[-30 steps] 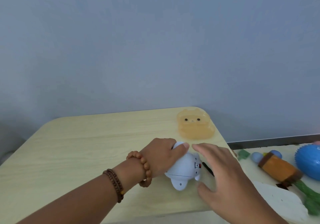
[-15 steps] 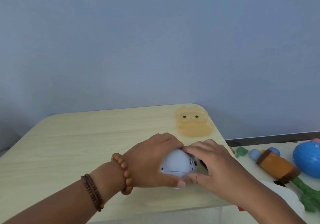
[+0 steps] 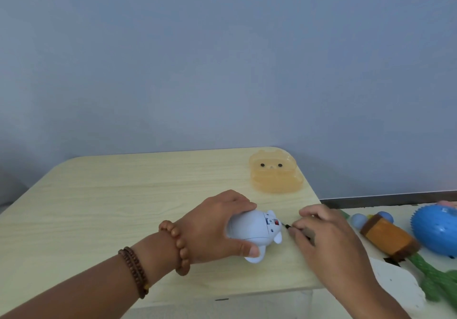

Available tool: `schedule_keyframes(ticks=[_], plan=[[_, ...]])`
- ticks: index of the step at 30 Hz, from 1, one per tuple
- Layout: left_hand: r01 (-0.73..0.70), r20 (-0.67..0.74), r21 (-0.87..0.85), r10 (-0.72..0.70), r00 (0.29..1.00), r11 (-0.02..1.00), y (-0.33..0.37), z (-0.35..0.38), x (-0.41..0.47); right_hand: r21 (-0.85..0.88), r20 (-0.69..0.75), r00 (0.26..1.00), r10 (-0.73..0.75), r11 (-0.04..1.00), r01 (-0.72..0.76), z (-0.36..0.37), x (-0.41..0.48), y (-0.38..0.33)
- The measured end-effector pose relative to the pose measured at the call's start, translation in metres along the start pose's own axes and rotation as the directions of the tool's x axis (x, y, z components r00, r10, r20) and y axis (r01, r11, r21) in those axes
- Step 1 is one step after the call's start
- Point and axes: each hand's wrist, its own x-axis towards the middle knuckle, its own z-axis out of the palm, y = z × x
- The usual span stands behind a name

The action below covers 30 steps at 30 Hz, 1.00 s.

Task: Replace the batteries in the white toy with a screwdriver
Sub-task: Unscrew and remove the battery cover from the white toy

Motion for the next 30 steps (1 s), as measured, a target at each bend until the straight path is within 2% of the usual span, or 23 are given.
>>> schedule_keyframes(ticks=[3,6,7,8,10,12,15,30], plan=[[0.014,-0.010,-0.013,-0.014,1.000,1.000,0.001,0.000,-0.001,0.027,-0.047,0.999,0.027,0.999,-0.025,-0.010,0.002,-0.004],[0.012,-0.024,-0.005,-0.012,1.000,1.000,0.003,0.001,0.000,0.371,-0.080,0.994,0.071,0.928,-0.036,-0.042,0.011,-0.009],[0.011,-0.026,-0.003,-0.011,1.000,1.000,0.003,0.001,0.000,0.451,-0.080,0.996,0.028,0.893,0.011,-0.056,0.014,-0.013],[0.011,-0.028,-0.005,-0.011,1.000,1.000,0.003,0.002,0.000,0.452,-0.105,0.991,-0.078,0.884,0.117,-0.068,0.017,-0.016],[0.003,-0.030,-0.005,-0.004,1.000,1.000,0.004,0.002,0.001,0.311,-0.129,0.951,-0.282,0.899,0.309,-0.087,0.023,-0.020],[-0.004,-0.028,0.007,0.004,1.000,1.000,0.004,0.002,0.001,0.226,-0.075,0.930,-0.359,0.903,0.367,-0.091,0.028,-0.018],[-0.004,-0.027,0.016,0.005,1.000,1.000,0.005,0.001,0.001,0.173,0.003,0.918,-0.396,0.905,0.390,-0.086,0.029,-0.016],[0.004,-0.020,0.002,-0.004,1.000,1.000,0.007,0.001,0.001,0.155,0.059,0.900,-0.432,0.895,0.419,-0.075,0.024,-0.020]])
